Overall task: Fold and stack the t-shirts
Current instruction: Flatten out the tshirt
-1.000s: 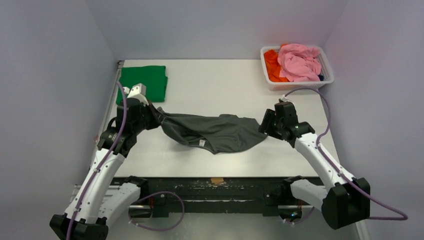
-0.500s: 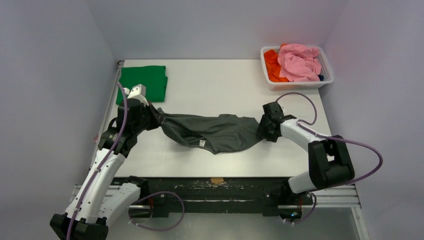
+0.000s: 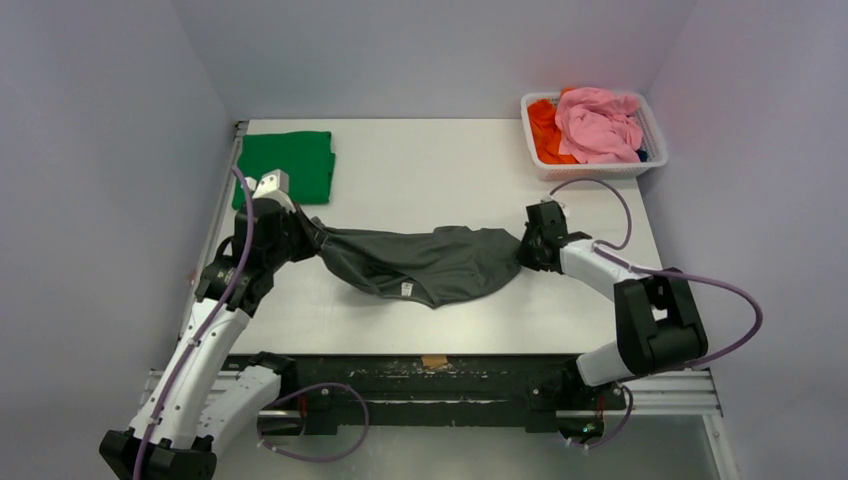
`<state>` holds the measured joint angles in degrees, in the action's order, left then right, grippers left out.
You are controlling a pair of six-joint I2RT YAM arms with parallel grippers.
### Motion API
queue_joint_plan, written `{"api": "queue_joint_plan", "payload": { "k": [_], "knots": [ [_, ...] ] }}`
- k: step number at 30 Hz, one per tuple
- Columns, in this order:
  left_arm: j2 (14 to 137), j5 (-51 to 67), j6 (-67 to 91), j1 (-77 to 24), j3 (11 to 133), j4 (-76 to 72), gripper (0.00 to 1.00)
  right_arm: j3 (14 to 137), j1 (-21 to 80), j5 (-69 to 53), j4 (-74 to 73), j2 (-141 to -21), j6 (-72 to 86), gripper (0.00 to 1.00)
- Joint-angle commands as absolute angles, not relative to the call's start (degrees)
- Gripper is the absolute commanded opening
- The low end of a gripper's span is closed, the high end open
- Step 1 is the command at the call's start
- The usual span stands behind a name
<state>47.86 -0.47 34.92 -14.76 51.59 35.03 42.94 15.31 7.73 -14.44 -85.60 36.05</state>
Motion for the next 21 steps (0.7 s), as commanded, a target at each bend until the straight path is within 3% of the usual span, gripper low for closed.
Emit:
{"api": "queue_joint_plan", "payload": {
  "k": [1,11,21],
  "knots": [
    [46.1,-1.8,35.2,-14.7,52.3,34.3,0.00,41.7,15.4,7.4,-11.2,-76.2,33.4,0.00],
    [44.2,-2.7,33.5,-14.7,65.7,38.1,0.00,50.7,15.4,4.8,-18.9,-47.8,28.1,0.00],
    [43.2,-7.4,31.7,-14.7,82.0,41.8,0.00,68.9,15.4,5.3,-25.6,-41.9,24.3,0.00]
  ]
}}
